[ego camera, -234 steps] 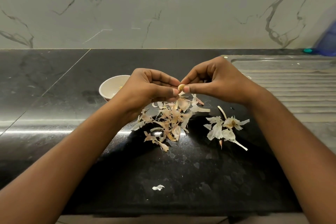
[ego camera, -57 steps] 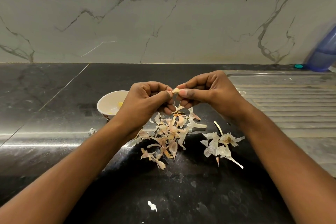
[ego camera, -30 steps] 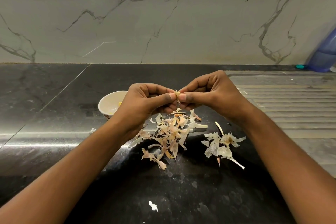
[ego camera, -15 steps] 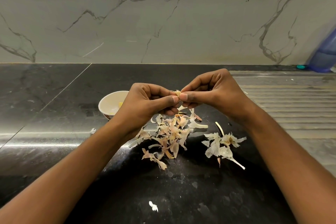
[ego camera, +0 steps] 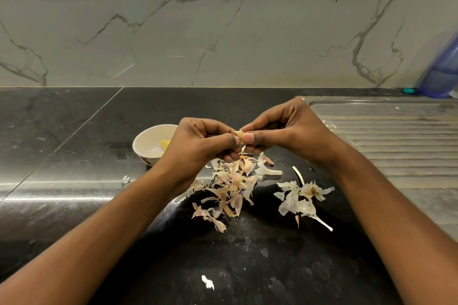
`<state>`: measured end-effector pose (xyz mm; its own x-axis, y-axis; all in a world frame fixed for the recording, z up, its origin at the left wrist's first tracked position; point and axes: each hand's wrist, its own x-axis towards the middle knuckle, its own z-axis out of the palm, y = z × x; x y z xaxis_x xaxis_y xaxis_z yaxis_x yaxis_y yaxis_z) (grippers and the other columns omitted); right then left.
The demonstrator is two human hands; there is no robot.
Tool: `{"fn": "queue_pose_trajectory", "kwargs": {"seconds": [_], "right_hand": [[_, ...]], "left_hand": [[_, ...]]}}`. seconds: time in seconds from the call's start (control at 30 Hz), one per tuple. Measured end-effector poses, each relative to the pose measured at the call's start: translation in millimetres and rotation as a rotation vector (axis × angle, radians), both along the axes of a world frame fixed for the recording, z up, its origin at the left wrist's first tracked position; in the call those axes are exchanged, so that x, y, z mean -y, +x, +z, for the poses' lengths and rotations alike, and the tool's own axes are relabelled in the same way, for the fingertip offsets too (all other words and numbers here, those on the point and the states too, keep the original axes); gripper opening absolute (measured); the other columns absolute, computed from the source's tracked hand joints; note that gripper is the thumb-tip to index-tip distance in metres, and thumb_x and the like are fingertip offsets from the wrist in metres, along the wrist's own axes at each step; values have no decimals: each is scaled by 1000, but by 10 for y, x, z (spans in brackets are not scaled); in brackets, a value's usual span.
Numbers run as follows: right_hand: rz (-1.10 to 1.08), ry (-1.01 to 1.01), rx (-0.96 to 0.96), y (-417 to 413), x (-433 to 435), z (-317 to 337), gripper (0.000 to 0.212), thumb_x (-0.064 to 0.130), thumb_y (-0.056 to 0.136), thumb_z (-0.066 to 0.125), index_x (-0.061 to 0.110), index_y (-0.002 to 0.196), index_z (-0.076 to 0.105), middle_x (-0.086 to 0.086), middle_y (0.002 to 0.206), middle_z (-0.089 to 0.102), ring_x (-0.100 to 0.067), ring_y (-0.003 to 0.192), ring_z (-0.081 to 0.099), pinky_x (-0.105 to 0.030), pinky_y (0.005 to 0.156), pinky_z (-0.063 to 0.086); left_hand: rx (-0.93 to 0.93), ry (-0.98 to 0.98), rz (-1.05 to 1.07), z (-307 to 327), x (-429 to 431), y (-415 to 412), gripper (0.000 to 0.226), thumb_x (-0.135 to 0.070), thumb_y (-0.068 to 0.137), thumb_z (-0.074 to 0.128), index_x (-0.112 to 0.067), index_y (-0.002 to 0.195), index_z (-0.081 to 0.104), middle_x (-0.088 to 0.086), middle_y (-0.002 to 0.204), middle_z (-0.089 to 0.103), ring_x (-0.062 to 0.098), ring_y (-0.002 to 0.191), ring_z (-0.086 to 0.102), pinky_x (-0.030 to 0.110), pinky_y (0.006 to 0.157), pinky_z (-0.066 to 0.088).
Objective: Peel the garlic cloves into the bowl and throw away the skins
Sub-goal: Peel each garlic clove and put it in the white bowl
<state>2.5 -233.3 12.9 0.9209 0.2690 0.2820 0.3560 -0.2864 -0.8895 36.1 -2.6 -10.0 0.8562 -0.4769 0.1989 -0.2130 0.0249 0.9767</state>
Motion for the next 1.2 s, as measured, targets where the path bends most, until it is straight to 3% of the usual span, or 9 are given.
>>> {"fn": "queue_pose_trajectory", "kwargs": {"seconds": [0.27,0.43,0.63,0.93,1.2], "right_hand": [[26,87,-90,-16,-26,-6,22,-1,94,74,-2,115,74,-19,96,81,-27,80,79,-34,76,67],[68,121,-135,4,-23,-29,20,1,97,70,2,117,73,-22,100,78,-28,84,76,-34,76,65],[25,33,-107,11,-37,-45,28,4,90,81,1,116,73,-14,97,80,-25,84,77,-31,76,63],[-15,97,-113,21,59,-14,18,2,95,74,0,112,77,-21,99,80,-30,85,78,-34,77,65],[-87,18,-29,27,63,-9,18,9,91,81,4,109,81,-14,94,81,-31,86,79,-31,75,64]], "left_hand": [[3,-12,17,35,23,-15,11,4,95,66,7,97,77,36,89,69,26,68,66,25,61,57],[-21,-9,17,29,22,-9,13,1,96,66,9,98,76,29,83,71,24,67,65,25,59,56],[-35,4,16,32,22,-13,12,2,96,66,7,97,77,33,85,70,24,68,65,25,60,57],[-69,-30,26,44,8,16,12,6,96,63,10,90,73,16,75,68,25,67,63,26,60,56],[-62,-35,41,38,-16,24,8,-1,92,74,3,97,78,24,91,77,32,80,73,31,71,64]]}}
